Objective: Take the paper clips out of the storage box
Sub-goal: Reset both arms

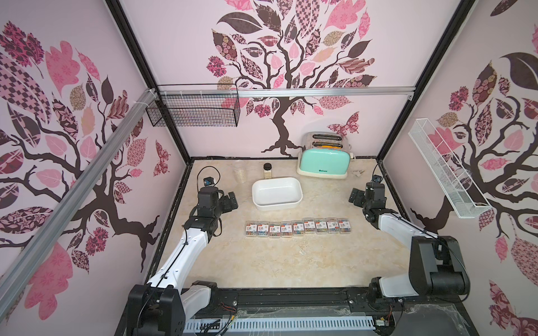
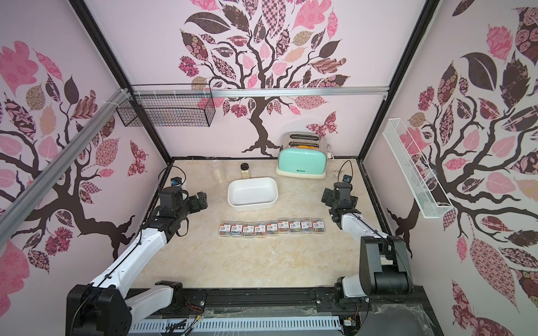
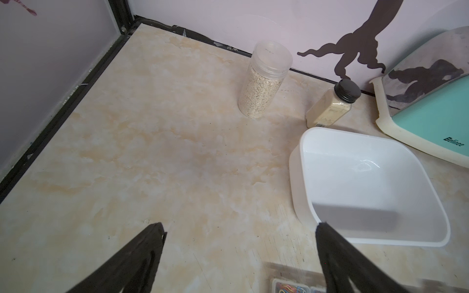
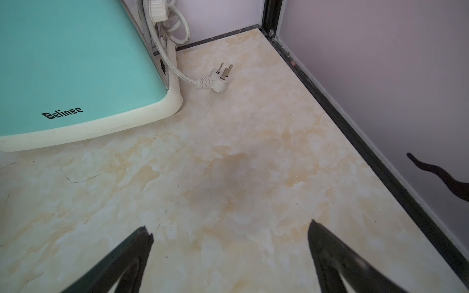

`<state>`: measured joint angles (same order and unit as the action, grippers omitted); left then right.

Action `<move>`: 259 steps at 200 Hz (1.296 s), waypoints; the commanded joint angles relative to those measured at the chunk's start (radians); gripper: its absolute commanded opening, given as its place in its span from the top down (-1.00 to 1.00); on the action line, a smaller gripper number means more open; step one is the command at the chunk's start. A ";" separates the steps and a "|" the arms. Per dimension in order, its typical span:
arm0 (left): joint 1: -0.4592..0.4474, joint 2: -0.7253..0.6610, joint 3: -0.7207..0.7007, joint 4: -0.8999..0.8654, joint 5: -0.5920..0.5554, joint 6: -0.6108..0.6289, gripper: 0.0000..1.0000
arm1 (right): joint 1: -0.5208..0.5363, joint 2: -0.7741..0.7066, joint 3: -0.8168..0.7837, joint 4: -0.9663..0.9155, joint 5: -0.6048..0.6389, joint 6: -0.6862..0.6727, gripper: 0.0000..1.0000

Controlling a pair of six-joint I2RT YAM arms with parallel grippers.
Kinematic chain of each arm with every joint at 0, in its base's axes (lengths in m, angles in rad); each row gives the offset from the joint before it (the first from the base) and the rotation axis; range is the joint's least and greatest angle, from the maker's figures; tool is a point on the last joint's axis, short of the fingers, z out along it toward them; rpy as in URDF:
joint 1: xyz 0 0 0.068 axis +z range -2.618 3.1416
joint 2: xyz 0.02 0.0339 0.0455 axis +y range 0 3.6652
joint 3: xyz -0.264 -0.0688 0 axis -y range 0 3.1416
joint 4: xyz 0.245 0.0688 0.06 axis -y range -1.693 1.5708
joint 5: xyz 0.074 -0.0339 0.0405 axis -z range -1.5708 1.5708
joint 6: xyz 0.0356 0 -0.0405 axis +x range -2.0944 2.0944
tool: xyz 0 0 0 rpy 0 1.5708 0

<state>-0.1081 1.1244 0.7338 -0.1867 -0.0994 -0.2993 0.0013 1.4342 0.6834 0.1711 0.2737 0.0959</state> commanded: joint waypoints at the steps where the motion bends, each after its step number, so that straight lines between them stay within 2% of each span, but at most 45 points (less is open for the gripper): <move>1: 0.011 -0.007 -0.013 0.075 0.011 0.027 -0.96 | -0.004 0.033 -0.079 0.225 0.019 -0.012 -0.99; 37: 0.027 0.013 -0.027 0.136 -0.001 0.074 -0.96 | -0.004 0.039 -0.193 0.441 -0.047 -0.047 -0.99; 73: 0.084 0.033 -0.074 0.220 0.026 0.086 -0.96 | 0.000 0.104 -0.265 0.636 -0.179 -0.111 -0.99; 83: 0.096 0.036 -0.090 0.239 0.026 0.096 -0.96 | 0.007 0.119 -0.285 0.697 -0.181 -0.126 -0.99; 97: 0.109 0.044 -0.112 0.269 0.029 0.110 -0.96 | 0.009 0.112 -0.265 0.641 -0.180 -0.125 -0.99; 182: 0.220 0.173 -0.227 0.576 0.004 0.149 -0.96 | 0.010 0.112 -0.271 0.654 -0.181 -0.125 -0.99; 225: 0.255 0.332 -0.273 0.823 0.065 0.123 -0.96 | 0.010 0.112 -0.270 0.656 -0.180 -0.125 -0.99; 259: 0.258 0.354 -0.271 0.844 0.113 0.144 -0.96 | 0.009 0.112 -0.270 0.656 -0.180 -0.125 -0.99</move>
<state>0.1444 1.4830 0.4675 0.5465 -0.0391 -0.1719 0.0082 1.5349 0.4095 0.8101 0.0975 -0.0200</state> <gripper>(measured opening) 0.980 0.995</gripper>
